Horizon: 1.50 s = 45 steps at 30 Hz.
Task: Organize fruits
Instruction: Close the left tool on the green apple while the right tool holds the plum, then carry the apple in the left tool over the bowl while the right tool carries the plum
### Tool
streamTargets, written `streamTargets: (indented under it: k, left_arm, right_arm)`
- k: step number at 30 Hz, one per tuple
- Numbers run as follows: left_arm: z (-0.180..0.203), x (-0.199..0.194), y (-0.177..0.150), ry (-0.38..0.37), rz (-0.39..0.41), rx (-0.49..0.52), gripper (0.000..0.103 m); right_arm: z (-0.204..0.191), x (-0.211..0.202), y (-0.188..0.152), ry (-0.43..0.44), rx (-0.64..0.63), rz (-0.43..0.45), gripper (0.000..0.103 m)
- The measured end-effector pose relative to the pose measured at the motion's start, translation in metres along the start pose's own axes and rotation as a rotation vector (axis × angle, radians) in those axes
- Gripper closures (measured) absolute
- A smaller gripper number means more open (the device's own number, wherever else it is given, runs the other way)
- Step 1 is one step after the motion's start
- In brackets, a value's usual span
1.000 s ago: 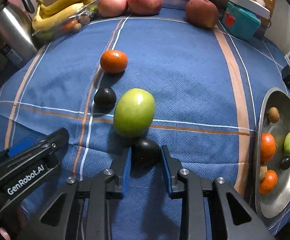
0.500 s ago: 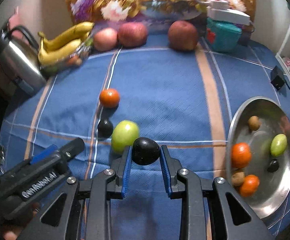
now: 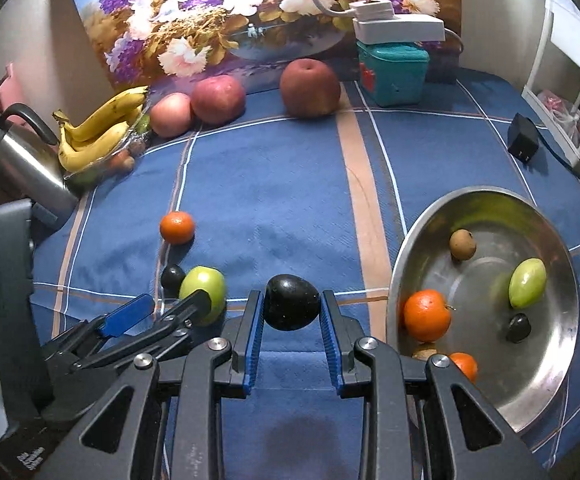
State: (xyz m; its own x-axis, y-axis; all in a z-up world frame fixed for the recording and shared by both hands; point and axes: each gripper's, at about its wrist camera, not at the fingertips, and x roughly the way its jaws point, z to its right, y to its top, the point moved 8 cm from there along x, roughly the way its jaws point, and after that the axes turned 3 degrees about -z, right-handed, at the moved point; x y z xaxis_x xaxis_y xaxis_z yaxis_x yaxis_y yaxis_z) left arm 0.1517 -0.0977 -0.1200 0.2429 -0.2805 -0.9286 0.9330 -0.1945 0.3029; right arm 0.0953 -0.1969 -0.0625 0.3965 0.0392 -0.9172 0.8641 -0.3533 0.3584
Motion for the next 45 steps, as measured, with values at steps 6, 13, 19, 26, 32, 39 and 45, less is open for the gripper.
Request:
streamTargets:
  k: [6,13,19,26,32,39,45]
  left_arm:
    - [0.008,0.008,0.005,0.024,0.009,0.018,0.053]
    - [0.012,0.009,0.003,0.035,0.01,0.037,0.061]
    - [0.012,0.001,0.006,0.009,0.026,0.021,0.061]
    - [0.013,-0.02,0.01,-0.023,0.062,0.003,0.061]
    - [0.023,-0.04,0.016,-0.029,0.098,0.015,0.061]
    - [0.044,-0.055,0.015,-0.047,0.119,0.052,0.061]
    - [0.074,-0.061,0.013,-0.062,0.13,0.113,0.061]
  right_arm:
    - [0.005,0.003,0.0,0.014,0.016,-0.003,0.074]
    - [0.011,0.003,0.0,0.029,0.031,-0.006,0.074]
    - [0.014,0.001,0.002,0.043,0.041,-0.005,0.074]
    - [0.016,0.001,0.003,0.051,0.048,-0.007,0.074]
    - [0.021,0.001,0.003,0.062,0.07,-0.009,0.074]
    - [0.04,-0.001,0.005,0.043,0.113,-0.004,0.074]
    - [0.069,-0.007,0.007,0.012,0.171,0.014,0.074]
